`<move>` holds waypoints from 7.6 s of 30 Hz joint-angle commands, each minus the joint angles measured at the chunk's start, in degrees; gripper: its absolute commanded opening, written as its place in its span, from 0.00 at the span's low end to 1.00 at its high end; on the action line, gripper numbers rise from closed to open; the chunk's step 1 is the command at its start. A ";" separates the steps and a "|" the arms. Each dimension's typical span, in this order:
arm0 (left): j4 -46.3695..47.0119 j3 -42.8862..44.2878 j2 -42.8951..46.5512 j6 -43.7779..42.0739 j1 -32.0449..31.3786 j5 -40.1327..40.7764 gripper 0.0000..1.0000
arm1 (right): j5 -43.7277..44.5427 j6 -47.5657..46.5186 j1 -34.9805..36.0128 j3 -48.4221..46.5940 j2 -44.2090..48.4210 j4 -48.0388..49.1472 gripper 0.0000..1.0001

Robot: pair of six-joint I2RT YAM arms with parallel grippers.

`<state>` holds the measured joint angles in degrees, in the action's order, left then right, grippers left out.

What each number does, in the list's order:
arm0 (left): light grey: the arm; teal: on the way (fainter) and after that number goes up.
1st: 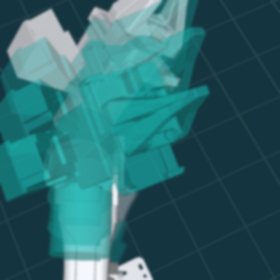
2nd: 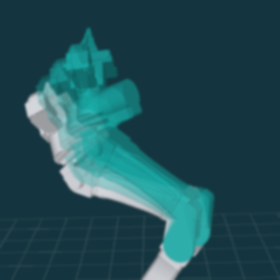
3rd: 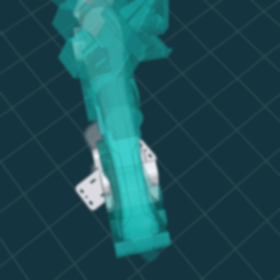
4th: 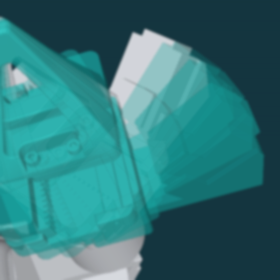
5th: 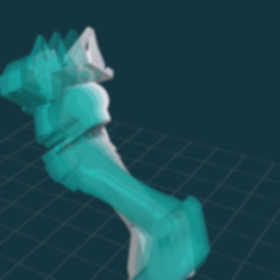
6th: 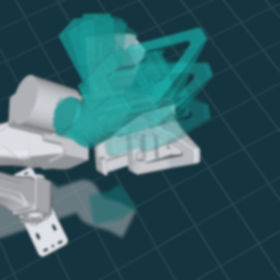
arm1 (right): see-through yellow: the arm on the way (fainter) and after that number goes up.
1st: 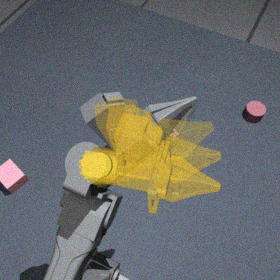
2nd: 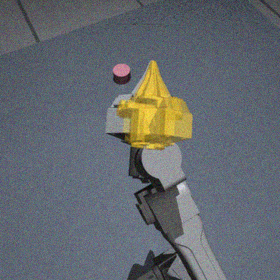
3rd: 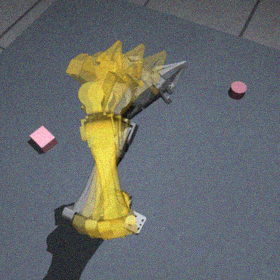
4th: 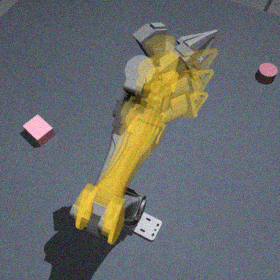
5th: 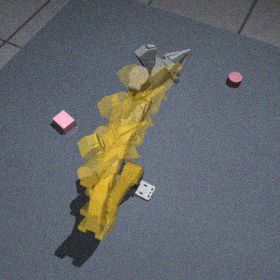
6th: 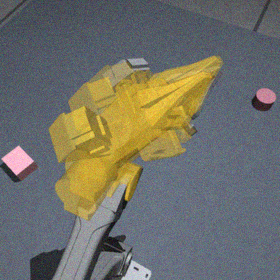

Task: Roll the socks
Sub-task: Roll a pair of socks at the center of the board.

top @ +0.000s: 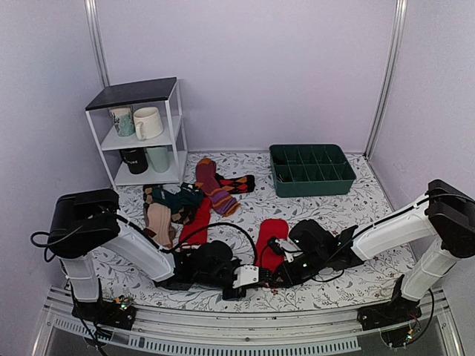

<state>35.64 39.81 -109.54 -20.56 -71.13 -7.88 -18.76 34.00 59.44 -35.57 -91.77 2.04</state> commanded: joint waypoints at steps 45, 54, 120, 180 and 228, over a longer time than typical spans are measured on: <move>-17.90 1.24 -2.58 22.76 8.61 -23.76 0.00 | -0.09 -44.02 6.60 11.44 -2.61 27.79 0.52; -16.82 0.58 -2.59 22.55 8.56 -23.95 0.00 | 5.19 -39.96 7.07 10.39 -3.86 25.02 0.21; -2.24 -2.07 0.06 -3.14 -5.51 10.15 0.20 | -28.56 -4.27 -8.53 7.27 -14.94 16.83 0.01; -29.50 3.89 -6.12 20.17 8.11 -23.14 0.00 | 20.94 -45.29 14.70 16.86 7.46 30.93 0.49; -29.92 4.12 -6.75 19.11 8.32 -24.11 0.00 | 20.59 -43.07 14.58 15.01 -0.52 36.43 0.44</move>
<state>19.27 47.07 -111.46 -1.26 -62.43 -33.95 2.35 -9.32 73.97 -19.46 -90.21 36.60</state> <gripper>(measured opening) 0.027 0.466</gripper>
